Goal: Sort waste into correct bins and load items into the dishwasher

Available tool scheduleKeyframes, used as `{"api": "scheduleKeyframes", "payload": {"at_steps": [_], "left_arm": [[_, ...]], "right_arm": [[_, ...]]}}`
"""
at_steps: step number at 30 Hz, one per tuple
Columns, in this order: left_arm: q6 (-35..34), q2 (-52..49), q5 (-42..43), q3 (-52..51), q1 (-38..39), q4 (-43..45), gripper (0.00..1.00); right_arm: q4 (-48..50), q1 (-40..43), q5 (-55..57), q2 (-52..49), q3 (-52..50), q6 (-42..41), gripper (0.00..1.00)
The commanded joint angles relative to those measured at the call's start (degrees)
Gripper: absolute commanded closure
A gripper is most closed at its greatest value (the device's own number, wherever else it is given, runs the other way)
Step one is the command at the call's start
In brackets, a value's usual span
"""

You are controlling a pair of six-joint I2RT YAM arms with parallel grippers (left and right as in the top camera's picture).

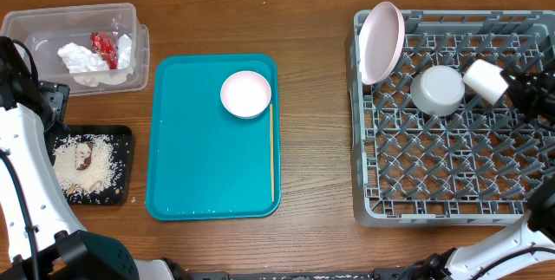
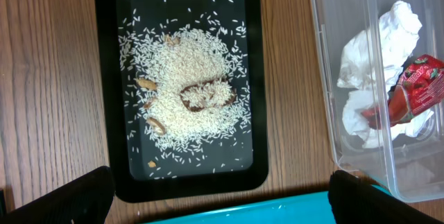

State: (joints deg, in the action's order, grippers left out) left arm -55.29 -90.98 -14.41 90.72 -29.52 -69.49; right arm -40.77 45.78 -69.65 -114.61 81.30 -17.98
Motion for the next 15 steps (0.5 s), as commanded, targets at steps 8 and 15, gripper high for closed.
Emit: {"api": "scheduleKeyframes", "payload": {"at_steps": [8, 15], "left_arm": [[0.9, -0.09, -1.01, 0.09, -0.09, -0.13, 0.0], [0.9, -0.09, -1.01, 0.09, -0.09, -0.13, 0.0]], "right_arm": [[-1.62, 1.84, 11.63, -0.7, 0.07, 0.33, 0.85], [-2.19, 5.49, 13.09, -0.7, 1.38, 0.13, 0.85]]}}
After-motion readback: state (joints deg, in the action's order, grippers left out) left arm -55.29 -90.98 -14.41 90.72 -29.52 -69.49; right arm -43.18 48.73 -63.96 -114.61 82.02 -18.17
